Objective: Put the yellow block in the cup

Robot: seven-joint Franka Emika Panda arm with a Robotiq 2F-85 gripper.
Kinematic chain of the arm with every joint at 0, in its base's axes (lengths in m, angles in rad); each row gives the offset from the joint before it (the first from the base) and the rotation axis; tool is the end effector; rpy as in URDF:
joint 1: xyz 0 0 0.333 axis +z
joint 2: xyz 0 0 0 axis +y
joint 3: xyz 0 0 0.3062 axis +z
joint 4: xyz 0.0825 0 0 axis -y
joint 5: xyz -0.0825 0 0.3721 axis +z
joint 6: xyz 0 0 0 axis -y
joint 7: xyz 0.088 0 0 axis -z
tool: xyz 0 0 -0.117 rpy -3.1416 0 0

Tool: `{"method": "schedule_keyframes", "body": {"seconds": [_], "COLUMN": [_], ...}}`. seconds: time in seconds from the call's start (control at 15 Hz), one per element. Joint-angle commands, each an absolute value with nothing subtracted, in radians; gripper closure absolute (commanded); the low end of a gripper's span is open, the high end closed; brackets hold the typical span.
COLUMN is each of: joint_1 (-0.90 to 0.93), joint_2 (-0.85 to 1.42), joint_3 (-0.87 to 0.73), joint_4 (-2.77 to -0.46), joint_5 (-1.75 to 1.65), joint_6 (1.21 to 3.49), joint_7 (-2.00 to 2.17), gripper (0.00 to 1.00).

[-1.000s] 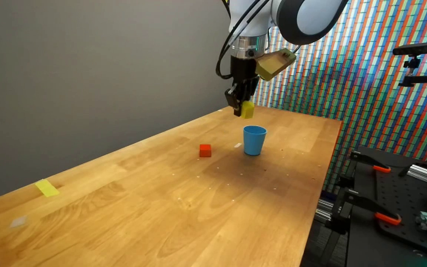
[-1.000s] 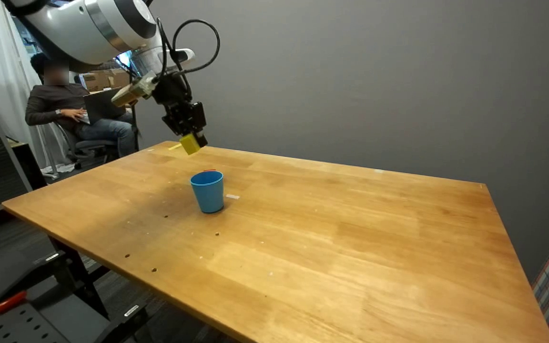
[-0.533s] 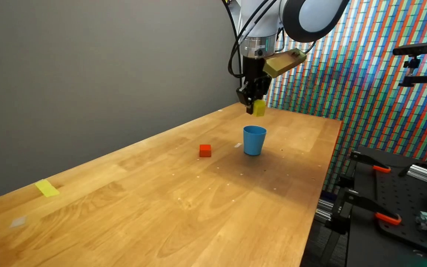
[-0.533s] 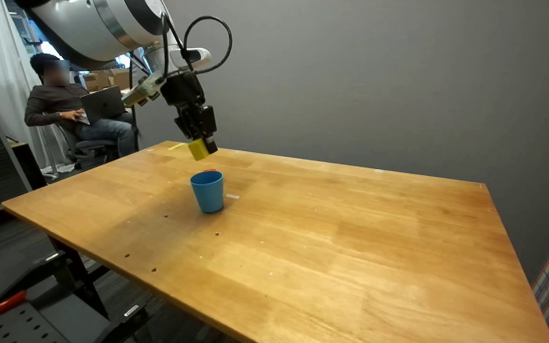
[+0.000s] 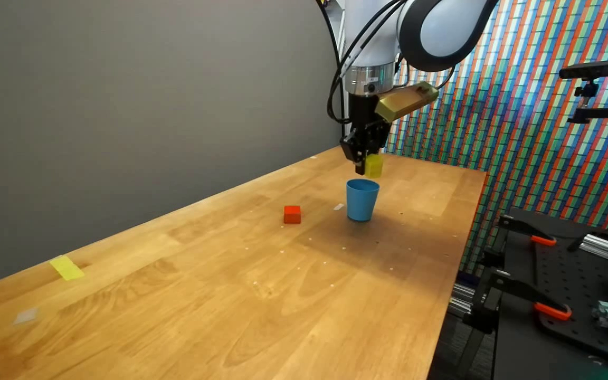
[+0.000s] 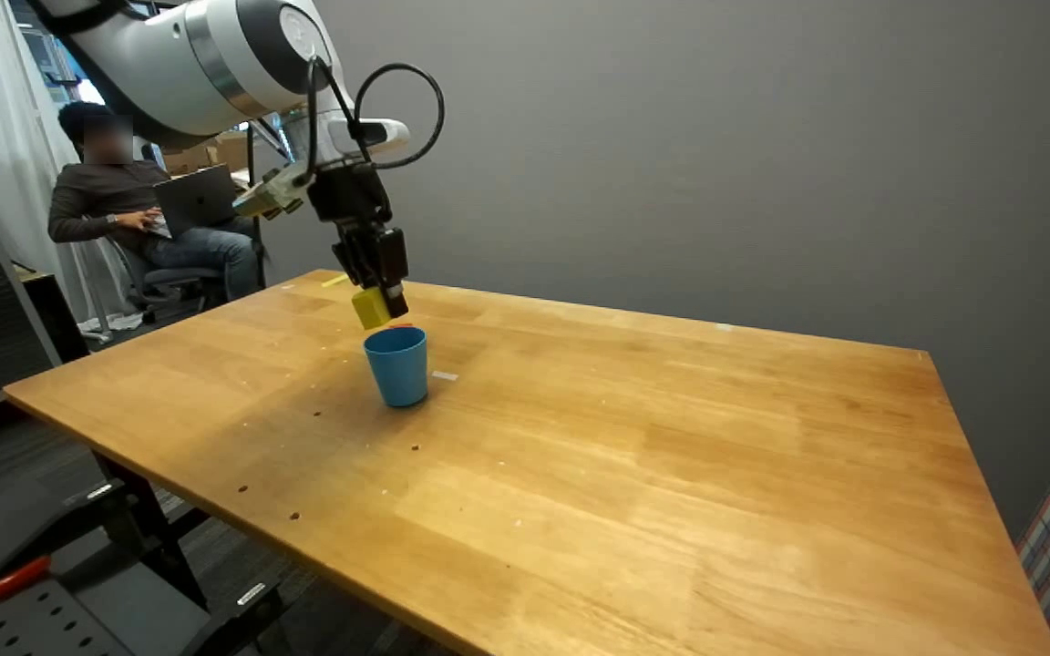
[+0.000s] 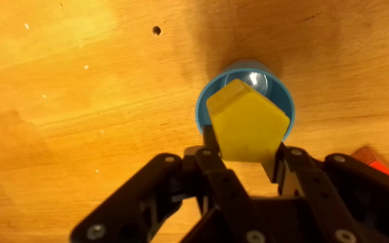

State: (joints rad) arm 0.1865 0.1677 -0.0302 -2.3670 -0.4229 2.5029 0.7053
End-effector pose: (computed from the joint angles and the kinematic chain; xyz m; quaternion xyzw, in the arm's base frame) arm 0.4905 0.0774 0.2428 0.9869 -0.1007 0.0377 0.1201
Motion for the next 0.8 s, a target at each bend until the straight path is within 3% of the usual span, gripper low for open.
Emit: {"method": "schedule_keyframes", "body": {"seconds": [0.0,0.33,0.4,0.47,0.73], "joint_1": [0.174,0.172,0.171,0.171,0.179], "joint_2": [0.184,0.2,0.201,0.202,0.174], "joint_3": [-0.011,-0.019,-0.019,-0.021,-0.024], "joint_4": [-2.354,-2.347,-2.348,-2.349,-2.361], "joint_5": [-0.416,-0.425,-0.418,-0.424,-0.445], "joint_6": [2.534,2.568,2.574,2.576,2.571], "joint_7": [0.674,0.661,0.655,0.654,0.651], "gripper": [0.77,0.77,0.4,0.39,0.1]}}
